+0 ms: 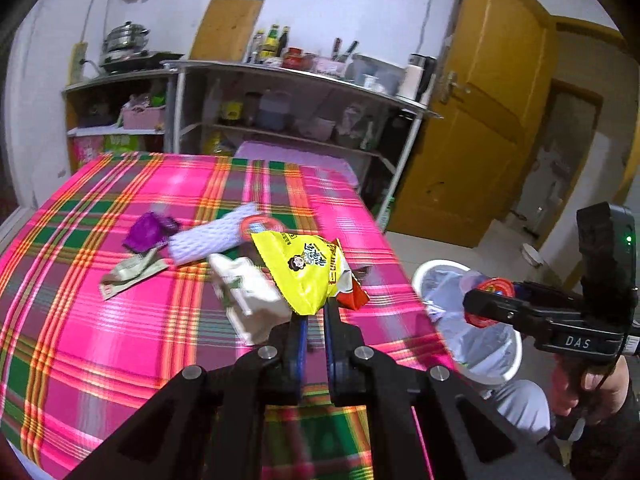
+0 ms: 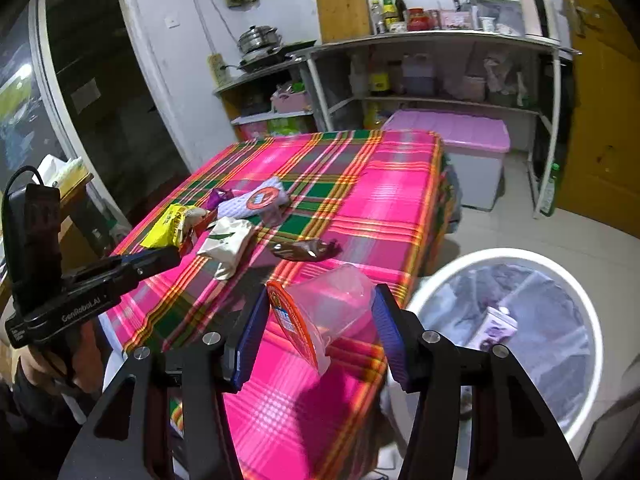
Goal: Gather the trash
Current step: 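Carry the yellow packet and clear cup with both tools over the white bin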
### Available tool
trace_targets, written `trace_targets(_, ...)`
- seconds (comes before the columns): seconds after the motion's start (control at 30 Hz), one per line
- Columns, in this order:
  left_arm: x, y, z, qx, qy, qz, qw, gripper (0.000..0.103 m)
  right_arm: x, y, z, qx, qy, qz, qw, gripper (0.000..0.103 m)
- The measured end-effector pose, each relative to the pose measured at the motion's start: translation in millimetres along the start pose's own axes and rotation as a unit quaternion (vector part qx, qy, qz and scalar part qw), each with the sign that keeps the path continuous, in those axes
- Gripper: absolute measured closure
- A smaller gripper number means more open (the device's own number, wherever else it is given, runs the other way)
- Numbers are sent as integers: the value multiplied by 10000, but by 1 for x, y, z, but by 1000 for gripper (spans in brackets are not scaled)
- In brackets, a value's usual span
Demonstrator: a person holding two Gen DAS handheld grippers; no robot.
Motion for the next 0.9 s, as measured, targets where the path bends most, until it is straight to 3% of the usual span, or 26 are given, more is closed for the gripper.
trace_targets(0.43,-77,5,-33,328,545,-496,9967,95,-61,20,39,-210,554,-465,9972,49)
trace_targets(0.9,-140,23,-90,908,940,-934,9870,95,-121,43,46,-105,853,-967,9916,49)
Point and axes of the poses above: each gripper's, at about its wrist camera, not at the fingertips, and z roughly against the way its jaws point, x to its left, y to its underside, the point moved 8 cm from there along -z, roughly the way its jaws point, and after that the axes turned 10 degrees about y, right-handed, at the moved point
